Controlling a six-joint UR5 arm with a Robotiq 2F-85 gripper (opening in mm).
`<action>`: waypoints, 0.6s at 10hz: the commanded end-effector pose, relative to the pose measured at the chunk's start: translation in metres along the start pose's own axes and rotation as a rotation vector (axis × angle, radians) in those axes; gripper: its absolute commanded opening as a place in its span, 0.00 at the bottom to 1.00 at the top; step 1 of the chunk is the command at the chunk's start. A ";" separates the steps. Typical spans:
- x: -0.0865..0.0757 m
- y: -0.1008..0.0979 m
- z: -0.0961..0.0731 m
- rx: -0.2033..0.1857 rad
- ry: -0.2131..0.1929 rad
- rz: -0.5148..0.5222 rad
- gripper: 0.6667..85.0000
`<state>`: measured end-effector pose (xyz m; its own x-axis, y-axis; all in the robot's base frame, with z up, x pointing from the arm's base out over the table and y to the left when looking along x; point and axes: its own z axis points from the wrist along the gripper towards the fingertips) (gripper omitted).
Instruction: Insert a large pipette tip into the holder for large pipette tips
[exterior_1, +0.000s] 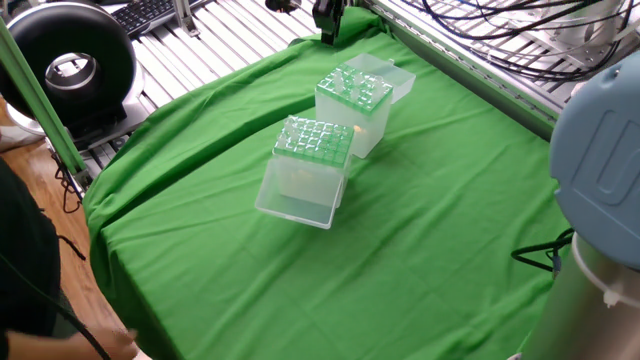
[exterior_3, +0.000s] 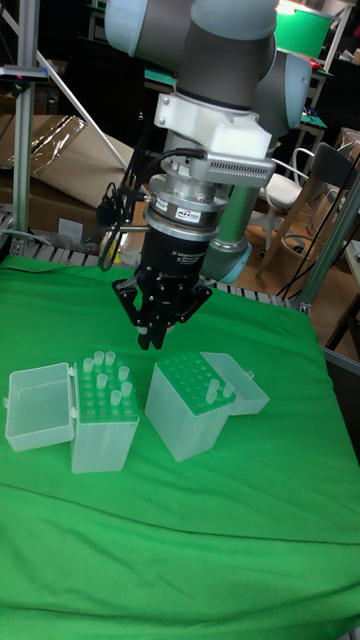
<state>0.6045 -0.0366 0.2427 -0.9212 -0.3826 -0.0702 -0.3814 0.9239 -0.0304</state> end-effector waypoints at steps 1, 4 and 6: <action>0.002 0.003 -0.001 -0.004 0.011 0.173 0.25; -0.004 0.002 -0.001 -0.001 -0.015 0.100 0.23; -0.014 0.012 -0.001 -0.037 -0.054 -0.124 0.26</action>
<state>0.6070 -0.0318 0.2426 -0.9310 -0.3550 -0.0846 -0.3544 0.9348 -0.0216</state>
